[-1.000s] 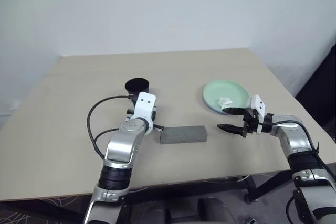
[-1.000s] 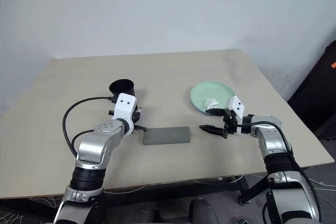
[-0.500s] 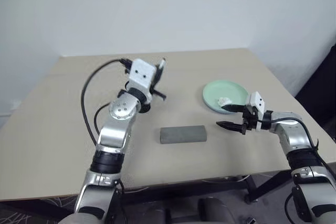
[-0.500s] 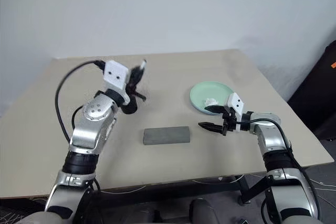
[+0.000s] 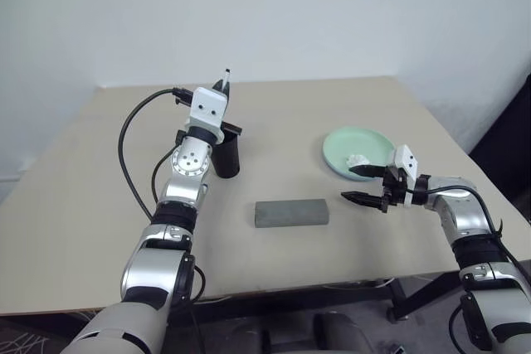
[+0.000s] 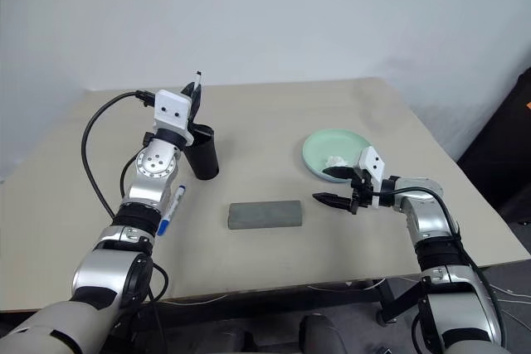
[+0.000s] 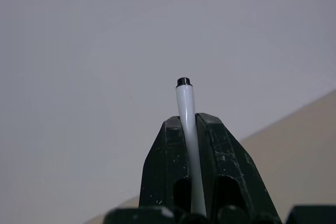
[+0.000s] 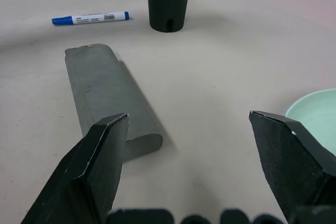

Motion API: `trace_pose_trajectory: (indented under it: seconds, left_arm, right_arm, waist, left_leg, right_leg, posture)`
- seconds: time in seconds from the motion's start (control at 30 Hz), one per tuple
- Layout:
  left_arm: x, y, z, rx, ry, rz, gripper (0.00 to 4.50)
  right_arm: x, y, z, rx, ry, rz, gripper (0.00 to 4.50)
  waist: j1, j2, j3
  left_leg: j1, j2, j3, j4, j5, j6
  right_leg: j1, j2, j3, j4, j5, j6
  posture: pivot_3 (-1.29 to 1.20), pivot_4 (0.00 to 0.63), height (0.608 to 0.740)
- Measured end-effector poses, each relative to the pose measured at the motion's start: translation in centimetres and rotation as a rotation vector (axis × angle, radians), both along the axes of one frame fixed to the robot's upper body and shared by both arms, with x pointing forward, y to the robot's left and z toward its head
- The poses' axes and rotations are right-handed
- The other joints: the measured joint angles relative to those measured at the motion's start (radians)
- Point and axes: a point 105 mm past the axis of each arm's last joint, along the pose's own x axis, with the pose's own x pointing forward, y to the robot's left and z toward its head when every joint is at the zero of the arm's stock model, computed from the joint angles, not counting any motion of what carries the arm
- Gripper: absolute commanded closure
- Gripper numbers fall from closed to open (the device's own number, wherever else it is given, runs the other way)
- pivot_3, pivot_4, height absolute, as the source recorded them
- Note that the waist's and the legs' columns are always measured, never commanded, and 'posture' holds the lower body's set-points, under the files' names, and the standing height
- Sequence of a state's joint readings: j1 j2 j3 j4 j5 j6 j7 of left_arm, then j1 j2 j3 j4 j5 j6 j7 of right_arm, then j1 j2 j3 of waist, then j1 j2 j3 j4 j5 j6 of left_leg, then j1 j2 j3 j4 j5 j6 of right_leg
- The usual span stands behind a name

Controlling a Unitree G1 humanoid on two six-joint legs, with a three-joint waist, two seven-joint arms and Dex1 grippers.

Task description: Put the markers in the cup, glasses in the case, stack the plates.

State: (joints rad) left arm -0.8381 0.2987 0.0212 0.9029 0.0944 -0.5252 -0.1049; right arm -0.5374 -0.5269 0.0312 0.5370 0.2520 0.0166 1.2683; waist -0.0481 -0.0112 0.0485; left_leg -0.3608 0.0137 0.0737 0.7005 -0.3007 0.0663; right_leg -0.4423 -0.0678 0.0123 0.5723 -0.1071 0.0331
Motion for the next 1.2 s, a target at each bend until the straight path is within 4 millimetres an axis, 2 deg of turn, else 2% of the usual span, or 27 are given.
trace_pose_trajectory:
  seconds: [0.13, 0.23, 0.37, 0.53, 0.73, 0.87, 1.03, 1.2]
  left_arm:
    - [0.3, -0.1, -0.4, 0.007, 0.006, -0.001, 4.46]
    - [0.4, -0.1, -1.3, 0.005, 0.029, -0.001, 3.62]
    - [0.5, -0.6, -1.9, -0.005, 0.047, -0.007, 2.28]
    - [0.7, -0.9, -0.4, -0.013, 0.008, -0.013, 2.28]
    - [0.7, -1.0, 0.0, -0.032, -0.002, -0.015, 2.28]
    - [0.9, -0.4, 1.1, -0.081, -0.011, 0.003, 2.28]
    - [0.6, 2.0, 2.3, -0.175, 0.037, 0.079, 2.28]
    - [-1.1, 5.9, 1.3, -0.190, 0.196, 0.218, 2.28]
  right_arm:
    - [0.0, 0.0, 0.0, -0.001, 0.000, -0.001, 0.51]
    - [0.0, -0.1, 0.0, -0.003, -0.001, -0.002, 0.51]
    - [0.0, -0.2, 0.1, -0.006, -0.002, -0.005, 0.51]
    - [0.0, -0.3, 0.1, -0.006, -0.002, -0.005, 0.51]
    - [0.0, -0.3, 0.1, -0.006, -0.002, -0.005, 0.51]
    - [0.0, -0.3, 0.0, -0.006, -0.003, -0.005, 0.51]
    - [0.0, -0.3, 0.0, -0.006, -0.007, -0.005, 0.51]
    - [0.0, -0.5, -0.4, -0.005, 0.003, -0.010, 0.51]
  waist:
    - [0.000, 0.000, 0.000]
    - [0.000, 0.000, 0.000]
    - [0.000, 0.000, 0.000]
    - [0.000, 0.000, 0.000]
    - [0.000, 0.000, 0.000]
    - [-0.001, 0.000, 0.000]
    - [-0.003, 0.000, 0.000]
    - [-0.003, 0.000, 0.000]
  left_leg:
    - [0.000, 0.000, 0.000, 0.000, 0.000, 0.000]
    - [0.000, 0.000, 0.000, 0.000, 0.000, 0.000]
    - [0.000, 0.000, 0.000, 0.000, 0.000, 0.000]
    - [0.000, 0.000, -0.001, 0.000, 0.000, 0.000]
    - [0.000, 0.000, 0.000, 0.000, 0.000, 0.000]
    - [0.000, 0.000, 0.000, 0.000, 0.000, 0.000]
    - [0.000, 0.001, -0.001, 0.000, 0.000, 0.000]
    - [0.000, 0.001, -0.001, -0.001, 0.000, -0.001]
  right_leg:
    - [0.000, 0.000, 0.000, 0.000, 0.000, 0.000]
    - [0.000, 0.000, 0.000, 0.000, 0.000, 0.000]
    - [0.000, 0.000, 0.000, 0.000, 0.000, 0.000]
    - [0.000, -0.001, -0.001, 0.000, 0.000, 0.000]
    - [0.000, 0.000, -0.001, 0.000, 0.000, 0.000]
    - [0.000, 0.000, -0.001, 0.000, 0.000, 0.000]
    - [0.000, 0.000, -0.001, 0.001, 0.000, 0.001]
    - [-0.001, 0.000, -0.001, 0.002, 0.000, 0.001]
  posture:
    - [0.00, 0.000, 0.740]
    - [0.00, 0.000, 0.740]
    - [0.00, 0.000, 0.740]
    - [0.00, 0.000, 0.740]
    - [0.00, 0.000, 0.740]
    - [0.00, 0.000, 0.740]
    - [0.00, 0.000, 0.740]
    - [0.00, 0.000, 0.740]
